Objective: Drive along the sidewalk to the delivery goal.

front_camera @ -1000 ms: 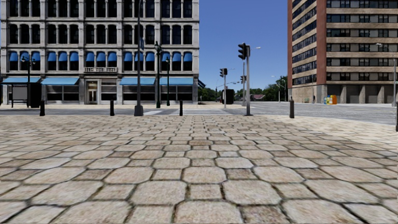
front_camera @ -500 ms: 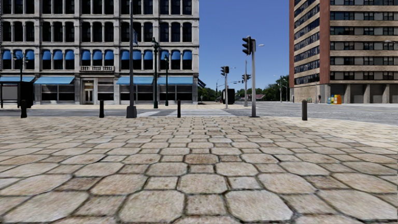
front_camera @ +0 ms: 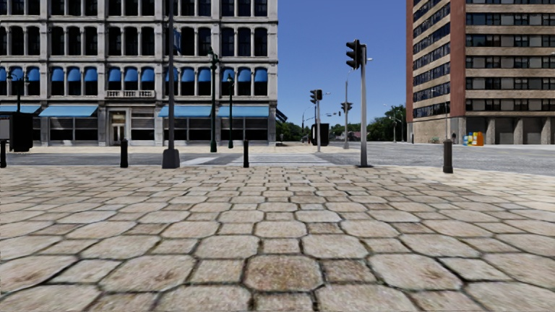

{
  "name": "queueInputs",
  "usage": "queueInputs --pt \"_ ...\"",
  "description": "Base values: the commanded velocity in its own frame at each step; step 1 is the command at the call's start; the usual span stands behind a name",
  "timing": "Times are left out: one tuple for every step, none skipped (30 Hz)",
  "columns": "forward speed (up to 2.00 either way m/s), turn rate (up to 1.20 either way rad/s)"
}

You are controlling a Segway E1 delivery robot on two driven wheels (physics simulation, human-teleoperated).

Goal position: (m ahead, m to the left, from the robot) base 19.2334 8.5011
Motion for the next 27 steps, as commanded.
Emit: queueInputs --pt "2.0 0.0" --pt "2.0 0.0" --pt "2.0 0.0" --pt "2.0 0.0" --pt "2.0 0.0" --pt "2.0 0.0" --pt "2.0 0.0" --pt "2.0 0.0" --pt "2.0 0.0" --pt "2.0 0.0" --pt "2.0 0.0" --pt "2.0 0.0" --pt "2.0 0.0" --pt "2.0 0.0" --pt "2.0 0.0" --pt "2.0 0.0" --pt "2.0 0.0" --pt "2.0 0.0" --pt "2.0 0.0" --pt "2.0 0.0" --pt "2.0 0.0" --pt "2.0 0.0" --pt "2.0 0.0" --pt "2.0 0.0" --pt "2.0 0.0" --pt "2.0 0.0" --pt "2.0 0.0"
